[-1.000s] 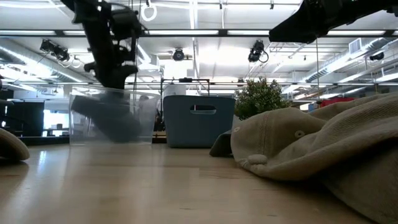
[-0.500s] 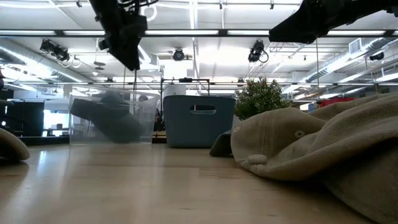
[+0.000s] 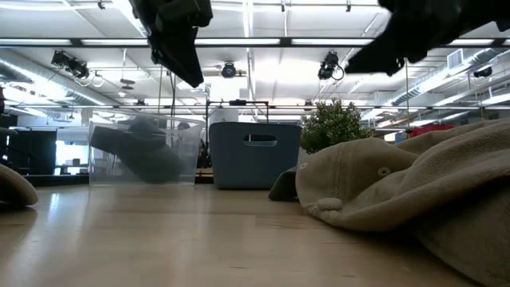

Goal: Pick & Place hat
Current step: Put the left blue cap into the transparent bin

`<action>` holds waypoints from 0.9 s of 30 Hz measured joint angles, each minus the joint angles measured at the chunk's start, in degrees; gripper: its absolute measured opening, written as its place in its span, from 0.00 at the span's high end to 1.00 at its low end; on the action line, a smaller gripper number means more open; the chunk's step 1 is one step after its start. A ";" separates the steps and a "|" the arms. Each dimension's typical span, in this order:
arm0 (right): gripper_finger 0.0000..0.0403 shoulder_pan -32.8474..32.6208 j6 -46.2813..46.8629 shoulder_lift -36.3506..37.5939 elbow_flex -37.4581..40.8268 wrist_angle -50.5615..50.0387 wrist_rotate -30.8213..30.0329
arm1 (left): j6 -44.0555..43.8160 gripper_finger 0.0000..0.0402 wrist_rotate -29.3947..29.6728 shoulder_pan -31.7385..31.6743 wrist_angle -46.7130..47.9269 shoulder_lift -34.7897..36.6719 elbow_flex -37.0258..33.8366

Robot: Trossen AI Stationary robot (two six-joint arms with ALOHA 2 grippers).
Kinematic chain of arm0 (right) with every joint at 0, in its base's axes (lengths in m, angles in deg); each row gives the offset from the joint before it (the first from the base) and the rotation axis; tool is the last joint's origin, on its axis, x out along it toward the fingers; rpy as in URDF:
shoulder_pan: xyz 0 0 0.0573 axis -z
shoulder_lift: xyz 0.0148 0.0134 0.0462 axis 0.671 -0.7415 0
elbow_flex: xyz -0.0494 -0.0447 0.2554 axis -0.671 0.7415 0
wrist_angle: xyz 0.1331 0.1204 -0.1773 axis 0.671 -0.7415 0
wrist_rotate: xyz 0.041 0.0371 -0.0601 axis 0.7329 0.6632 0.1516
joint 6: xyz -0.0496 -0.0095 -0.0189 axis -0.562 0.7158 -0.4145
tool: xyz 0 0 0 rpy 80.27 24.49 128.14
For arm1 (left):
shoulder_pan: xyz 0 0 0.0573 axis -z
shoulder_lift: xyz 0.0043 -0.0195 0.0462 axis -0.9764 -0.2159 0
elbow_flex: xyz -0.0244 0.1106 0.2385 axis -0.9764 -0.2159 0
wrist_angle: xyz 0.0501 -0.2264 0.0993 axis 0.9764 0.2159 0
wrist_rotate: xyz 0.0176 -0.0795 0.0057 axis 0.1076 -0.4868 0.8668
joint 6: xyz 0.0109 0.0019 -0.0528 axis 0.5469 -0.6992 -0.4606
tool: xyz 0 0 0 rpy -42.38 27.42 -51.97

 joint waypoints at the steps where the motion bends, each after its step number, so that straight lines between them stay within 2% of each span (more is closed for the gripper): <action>1: 0.54 0.13 0.09 -1.47 0.00 0.01 0.01 | 0.01 0.58 -0.02 0.60 -0.07 -0.35 0.00; 7: 0.54 2.55 0.48 -12.31 0.00 -0.12 -0.28 | -0.04 0.58 0.96 2.77 -1.19 -0.82 -0.02; 12: 0.54 6.12 4.55 -21.10 0.00 0.20 -1.84 | -0.06 0.58 1.11 2.86 -4.36 -0.80 -0.02; 19: 0.56 7.91 8.52 -26.69 -0.05 1.55 -1.35 | -0.05 0.58 1.11 2.69 -5.15 -0.80 -0.02; 23: 0.69 8.21 11.50 -26.93 -0.07 2.81 -0.48 | -0.05 0.58 1.14 2.69 -5.43 -0.81 -0.02; 27: 0.93 8.19 16.03 -26.33 -0.48 4.84 0.12 | -0.57 0.58 1.14 2.69 -6.01 -0.80 -0.02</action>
